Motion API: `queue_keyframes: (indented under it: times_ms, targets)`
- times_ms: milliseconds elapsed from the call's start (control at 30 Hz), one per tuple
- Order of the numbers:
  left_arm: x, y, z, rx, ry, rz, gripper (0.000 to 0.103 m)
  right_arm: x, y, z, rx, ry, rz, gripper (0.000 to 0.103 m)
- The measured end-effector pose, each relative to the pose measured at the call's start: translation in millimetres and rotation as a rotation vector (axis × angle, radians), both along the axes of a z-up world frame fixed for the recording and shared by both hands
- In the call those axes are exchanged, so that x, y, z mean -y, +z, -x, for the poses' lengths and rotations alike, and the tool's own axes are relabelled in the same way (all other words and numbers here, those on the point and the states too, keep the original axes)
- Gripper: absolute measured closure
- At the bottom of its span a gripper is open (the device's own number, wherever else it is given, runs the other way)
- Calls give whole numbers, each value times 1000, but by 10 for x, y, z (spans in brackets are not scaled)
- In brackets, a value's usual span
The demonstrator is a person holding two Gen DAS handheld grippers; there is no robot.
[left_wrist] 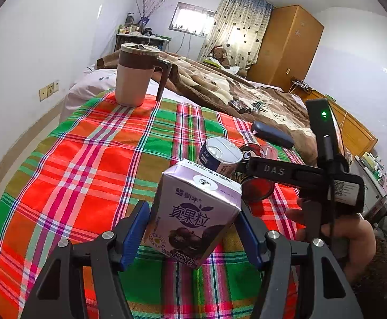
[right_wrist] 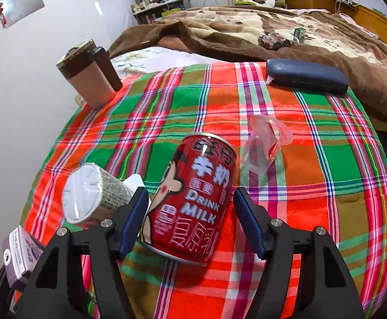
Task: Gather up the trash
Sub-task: 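Close the left tool on the purple grape juice carton while the right tool grasps the red milk can, then lift the grape juice carton and red milk can and carry both over the bin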
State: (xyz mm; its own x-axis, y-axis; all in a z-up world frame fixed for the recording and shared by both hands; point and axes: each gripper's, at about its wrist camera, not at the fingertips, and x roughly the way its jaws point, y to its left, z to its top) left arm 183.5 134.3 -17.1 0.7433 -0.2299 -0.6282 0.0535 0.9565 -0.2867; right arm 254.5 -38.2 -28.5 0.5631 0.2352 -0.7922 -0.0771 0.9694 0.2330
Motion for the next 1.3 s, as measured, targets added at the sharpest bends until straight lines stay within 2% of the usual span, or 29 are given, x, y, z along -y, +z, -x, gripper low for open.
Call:
queue_keyframes:
  times_ms: [233,400,600,1300]
  targets:
    - [-5,-24,-27,-9,1,5,39,-102,-9,29,25,26,112,35]
    - [-11,-33,-44,-14,7,10,39,-33,-14,85,23,35,75,40]
    - [13,-19,-29,-14,8,2,39,11,14,195,59,22,79,46]
    - [228,95,209,-4,-18,-25,39,279,139,636,123,-3,9,49]
